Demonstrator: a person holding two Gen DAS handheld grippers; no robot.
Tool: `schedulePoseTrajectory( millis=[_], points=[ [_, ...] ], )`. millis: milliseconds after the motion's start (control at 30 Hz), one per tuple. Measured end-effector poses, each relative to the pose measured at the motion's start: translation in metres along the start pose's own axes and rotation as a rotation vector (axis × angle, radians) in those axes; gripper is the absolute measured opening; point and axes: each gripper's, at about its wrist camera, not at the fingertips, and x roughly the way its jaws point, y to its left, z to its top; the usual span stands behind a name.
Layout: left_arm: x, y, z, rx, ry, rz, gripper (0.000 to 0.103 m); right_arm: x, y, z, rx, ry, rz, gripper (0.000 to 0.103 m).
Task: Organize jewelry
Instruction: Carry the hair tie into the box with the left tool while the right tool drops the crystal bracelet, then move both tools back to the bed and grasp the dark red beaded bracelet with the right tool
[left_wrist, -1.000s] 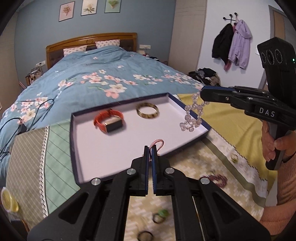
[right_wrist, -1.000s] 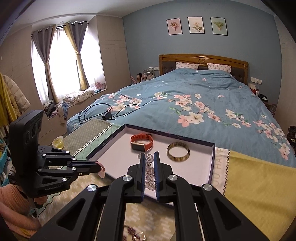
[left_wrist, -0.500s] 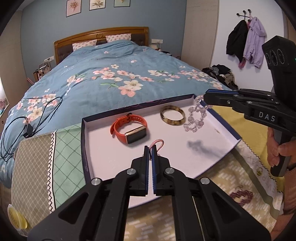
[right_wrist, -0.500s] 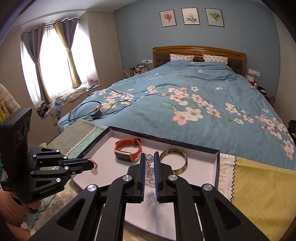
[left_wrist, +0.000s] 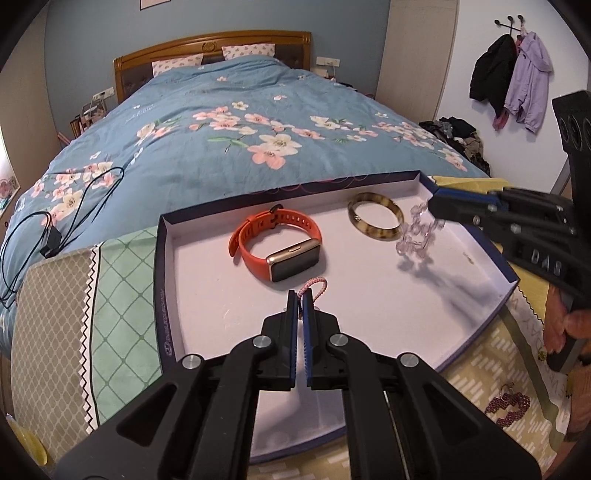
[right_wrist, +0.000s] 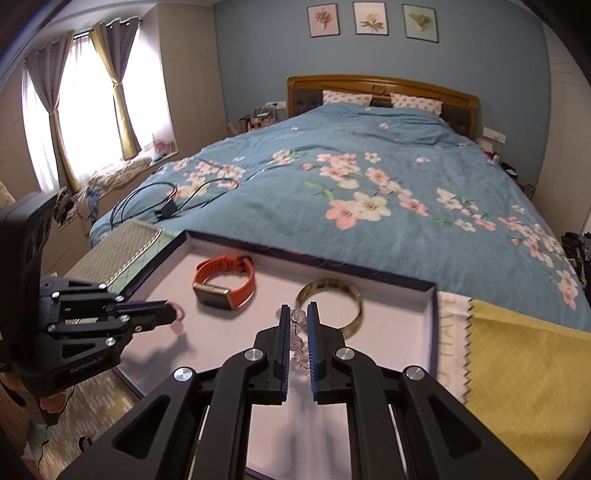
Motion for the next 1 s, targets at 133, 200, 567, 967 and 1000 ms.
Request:
schedulePoseTrajectory(
  millis=[133,200,567,967,1000],
  points=[
    [0.011,0.003,0.003,-0.013,0.021,-0.011,0.003,0.012,0.006,-0.003,-0.005,0.032,0.026,0.007],
    [0.016,0.003,0.006,-0.012,0.030,-0.012,0.003,0.016,0.005,-0.004,0.003,0.041,0.029,0.008],
    [0.022,0.003,0.012,-0.040,0.023,-0.025,0.025,-0.006,-0.009,-0.006,0.073,0.011,0.057,0.016],
    [-0.062,-0.002,-0.005,-0.031,-0.162,0.024,0.056,-0.070,-0.001,-0.031,0.037,-0.040,0.133,0.030],
    [-0.072,-0.004,-0.010,-0.026,-0.177,0.017,0.057,-0.075,0.001,-0.035,0.030,-0.038,0.134,0.031]
  ],
)
